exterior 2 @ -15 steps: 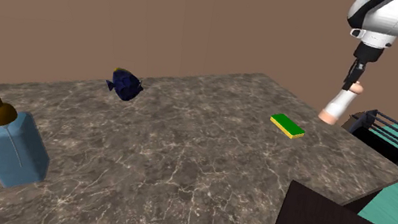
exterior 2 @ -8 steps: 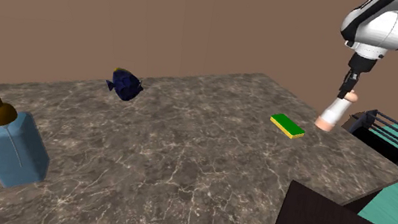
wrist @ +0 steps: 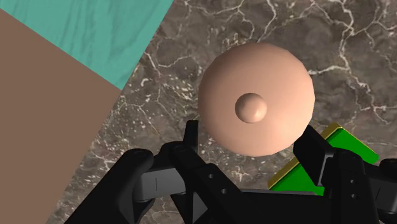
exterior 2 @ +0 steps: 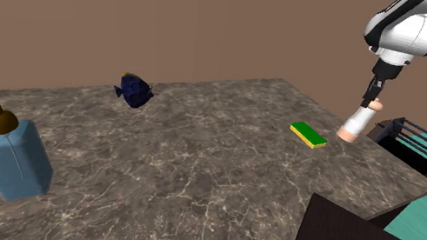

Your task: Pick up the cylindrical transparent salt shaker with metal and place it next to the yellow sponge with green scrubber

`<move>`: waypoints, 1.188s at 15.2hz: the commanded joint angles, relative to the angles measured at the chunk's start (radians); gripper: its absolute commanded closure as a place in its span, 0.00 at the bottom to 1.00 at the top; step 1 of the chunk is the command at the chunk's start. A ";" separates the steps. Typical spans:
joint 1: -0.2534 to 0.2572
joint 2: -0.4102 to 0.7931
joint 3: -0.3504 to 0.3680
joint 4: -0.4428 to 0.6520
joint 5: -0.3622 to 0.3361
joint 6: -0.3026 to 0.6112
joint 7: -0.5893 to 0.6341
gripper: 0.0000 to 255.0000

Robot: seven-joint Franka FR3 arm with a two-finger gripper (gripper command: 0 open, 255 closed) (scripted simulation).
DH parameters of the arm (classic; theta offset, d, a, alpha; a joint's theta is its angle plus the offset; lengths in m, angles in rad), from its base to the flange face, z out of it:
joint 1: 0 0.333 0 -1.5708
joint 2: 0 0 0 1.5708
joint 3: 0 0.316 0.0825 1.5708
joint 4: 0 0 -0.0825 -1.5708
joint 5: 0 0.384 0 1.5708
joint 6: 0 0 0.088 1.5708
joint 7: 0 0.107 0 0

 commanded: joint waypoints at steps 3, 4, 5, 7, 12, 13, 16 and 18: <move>0.000 0.000 0.000 0.000 0.000 0.000 0.000 0.00; 0.000 0.000 0.000 0.000 0.000 0.000 0.000 0.00; 0.000 0.000 0.000 0.000 0.000 0.000 0.000 0.00; 0.005 -0.021 -0.007 0.003 -0.010 -0.022 0.006 0.00; 0.018 -0.073 -0.025 0.018 -0.039 -0.086 0.023 0.00; 0.018 -0.073 -0.025 0.018 -0.039 -0.086 0.023 0.00; 0.018 -0.073 -0.025 0.018 -0.039 -0.086 0.023 0.00; 0.018 -0.073 -0.025 0.018 -0.039 -0.086 0.023 0.00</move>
